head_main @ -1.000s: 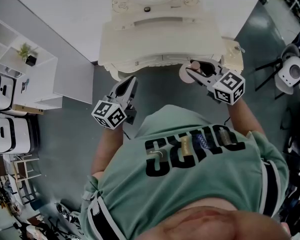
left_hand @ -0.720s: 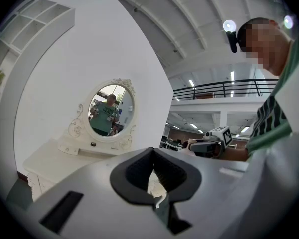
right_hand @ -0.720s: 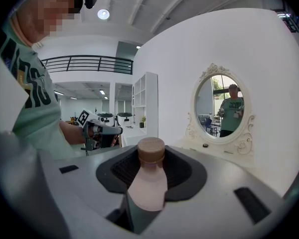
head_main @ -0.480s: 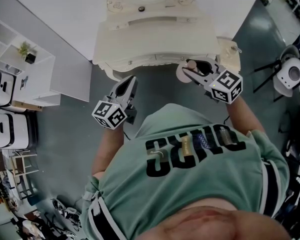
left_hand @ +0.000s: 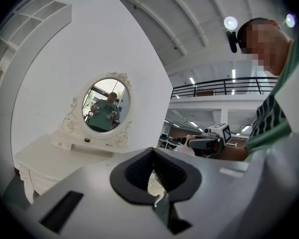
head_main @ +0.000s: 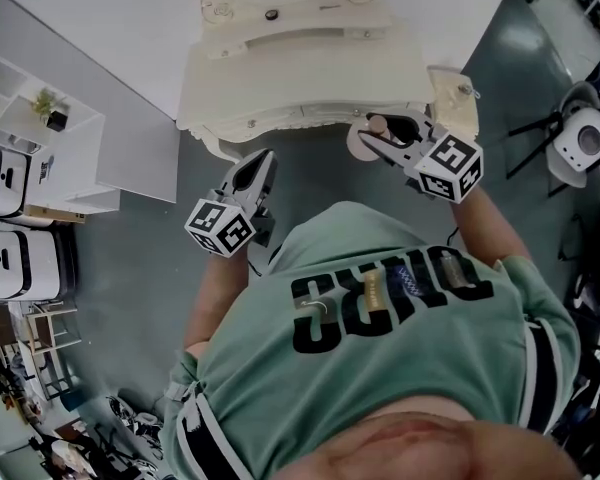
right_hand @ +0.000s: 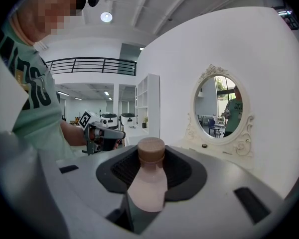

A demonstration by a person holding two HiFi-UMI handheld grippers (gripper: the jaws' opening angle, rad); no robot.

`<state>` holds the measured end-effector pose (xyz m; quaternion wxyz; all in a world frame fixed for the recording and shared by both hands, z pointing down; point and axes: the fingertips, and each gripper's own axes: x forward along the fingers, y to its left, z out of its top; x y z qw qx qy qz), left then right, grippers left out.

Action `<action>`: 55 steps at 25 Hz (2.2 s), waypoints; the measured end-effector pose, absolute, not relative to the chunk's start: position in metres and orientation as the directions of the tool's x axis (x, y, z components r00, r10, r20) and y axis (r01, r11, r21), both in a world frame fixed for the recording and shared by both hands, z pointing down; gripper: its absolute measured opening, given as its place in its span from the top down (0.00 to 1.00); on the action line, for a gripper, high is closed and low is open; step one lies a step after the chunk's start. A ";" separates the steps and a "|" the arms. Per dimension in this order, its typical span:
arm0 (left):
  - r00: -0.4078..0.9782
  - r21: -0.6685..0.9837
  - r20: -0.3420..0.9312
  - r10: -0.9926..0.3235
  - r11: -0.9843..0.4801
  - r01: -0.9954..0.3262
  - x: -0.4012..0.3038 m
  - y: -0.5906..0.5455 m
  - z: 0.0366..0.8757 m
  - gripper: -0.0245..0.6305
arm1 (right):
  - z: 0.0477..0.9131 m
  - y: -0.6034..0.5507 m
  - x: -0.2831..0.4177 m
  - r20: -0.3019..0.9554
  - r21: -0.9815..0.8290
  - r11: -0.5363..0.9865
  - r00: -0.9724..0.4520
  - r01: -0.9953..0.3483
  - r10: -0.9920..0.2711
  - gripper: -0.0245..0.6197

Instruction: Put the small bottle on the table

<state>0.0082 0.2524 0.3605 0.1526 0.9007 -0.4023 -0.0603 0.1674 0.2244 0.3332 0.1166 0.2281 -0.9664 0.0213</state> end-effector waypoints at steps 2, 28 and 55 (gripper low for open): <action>0.675 0.322 0.019 -0.737 -0.635 -0.702 0.009 0.248 0.362 0.95 | 0.334 0.220 0.167 0.232 0.006 0.892 -0.867 -0.451 -0.440 0.76; 0.829 0.352 -0.002 -0.560 -0.776 -0.523 -0.112 0.006 0.362 0.95 | 0.330 0.011 0.042 0.237 -0.021 0.785 -0.766 -0.619 -0.598 0.76; 0.824 0.400 0.074 -0.562 -0.740 -0.541 -0.135 -0.182 0.393 0.95 | 0.349 -0.186 0.022 0.253 -0.072 0.787 -0.775 -0.613 -0.580 0.76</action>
